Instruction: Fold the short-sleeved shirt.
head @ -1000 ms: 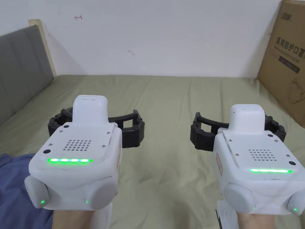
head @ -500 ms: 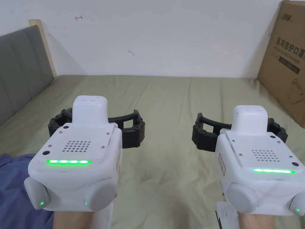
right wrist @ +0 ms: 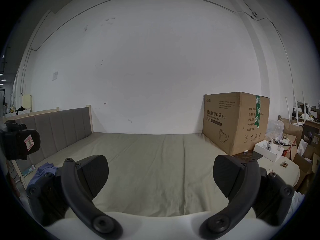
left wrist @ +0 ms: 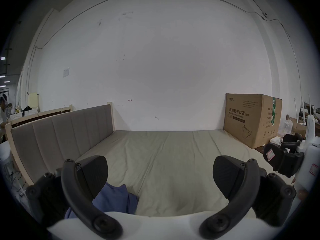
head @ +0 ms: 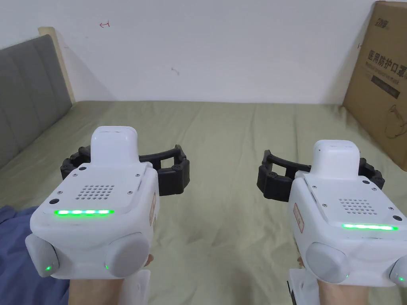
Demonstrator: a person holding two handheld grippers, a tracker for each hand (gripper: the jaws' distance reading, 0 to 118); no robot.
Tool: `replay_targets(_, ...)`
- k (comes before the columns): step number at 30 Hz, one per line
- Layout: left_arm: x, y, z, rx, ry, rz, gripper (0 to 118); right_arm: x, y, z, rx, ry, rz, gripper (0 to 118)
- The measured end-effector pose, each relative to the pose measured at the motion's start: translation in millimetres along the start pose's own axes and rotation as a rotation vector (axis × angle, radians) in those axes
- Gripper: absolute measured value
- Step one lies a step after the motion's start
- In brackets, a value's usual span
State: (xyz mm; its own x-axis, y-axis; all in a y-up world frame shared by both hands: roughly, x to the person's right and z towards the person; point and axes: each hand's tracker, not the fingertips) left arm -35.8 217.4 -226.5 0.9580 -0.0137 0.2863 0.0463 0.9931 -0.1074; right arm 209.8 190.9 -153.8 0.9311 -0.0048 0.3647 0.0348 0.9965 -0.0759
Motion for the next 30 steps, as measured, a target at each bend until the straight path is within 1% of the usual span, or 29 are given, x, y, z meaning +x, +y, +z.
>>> replay_targets(9,1.7,2.6,0.9,-0.012,-0.025,-0.012,118,-1.5,1.9,1.7,0.008,-0.009,0.013,117)
replay_targets(10,1.6,2.6,1.7,-0.012,-0.028,-0.013,116,-1.6,2.3,2.3,0.009,-0.008,0.015,116)
replay_targets(11,1.9,3.2,3.4,-0.012,-0.03,-0.011,111,-1.8,2.7,2.9,0.009,-0.006,0.021,114)
replay_targets(12,2.6,4.1,4.6,-0.012,-0.031,-0.009,96,-2.3,2.9,3.7,0.012,-0.006,0.031,106)
replay_targets(13,3.2,4.3,4.5,-0.015,-0.03,-0.008,81,-2.8,2.9,4.4,0.016,-0.01,0.036,96)
replay_targets(14,4.6,4.1,3.3,-0.022,-0.023,-0.015,63,-3.4,2.8,4.7,0.014,-0.017,0.039,80)
replay_targets(15,6.0,2.0,1.8,-0.022,-0.015,-0.027,41,-3.8,2.7,5.2,0.014,-0.03,0.035,53)
replay_targets(16,7.7,-0.7,1.0,-0.015,0.007,-0.045,27,-3.9,2.5,5.4,0.013,-0.048,0.025,31)
replay_targets(17,10.5,-3.4,0.3,-0.002,0.027,-0.088,15,-3.1,1.8,5.1,0.012,-0.052,0.015,14)
replay_targets(18,13.2,-6.7,0.8,0.017,0.04,-0.122,4,-1.2,0.8,5.3,0.011,-0.045,0.003,11)
replay_targets(19,14.5,-8.5,1.1,0.02,0.053,-0.132,2,0.2,-0.2,5.8,0.013,-0.036,-0.003,5)
replay_targets(21,12.8,-10.5,3.1,0.024,-0.001,-0.095,0,0.3,-1.2,5.6,0.013,-0.045,0.0,0)
replay_targets(23,10.4,-9.8,0.9,-0.011,-0.02,-0.026,0,0.8,-2.3,5.7,0.01,-0.042,-0.003,0)
replay_targets(24,8.3,-10.1,-0.4,-0.006,-0.019,-0.016,0,1.5,-2.9,5.2,0.01,-0.043,-0.007,0)
replay_targets(25,7.5,-10.5,-1.3,-0.007,-0.011,-0.02,0,3.0,-3.0,3.9,-0.002,-0.029,-0.007,0)
replay_targets(27,7.3,-10.6,-1.4,-0.012,0.008,-0.029,0,3.3,-4.8,2.0,-0.008,-0.036,-0.011,0)
replay_targets(28,6.2,-10.3,-1.6,-0.013,0.005,-0.031,0,4.1,-5.1,1.0,-0.018,-0.015,-0.014,0)
replay_targets(29,3.5,-10.3,-1.2,-0.011,0.002,-0.028,0,2.3,-5.7,-0.5,-0.019,-0.031,-0.013,0)
replay_targets(30,1.4,-9.1,-0.6,-0.017,0.002,-0.023,0,0.3,-5.5,-1.5,-0.024,-0.02,-0.011,0)
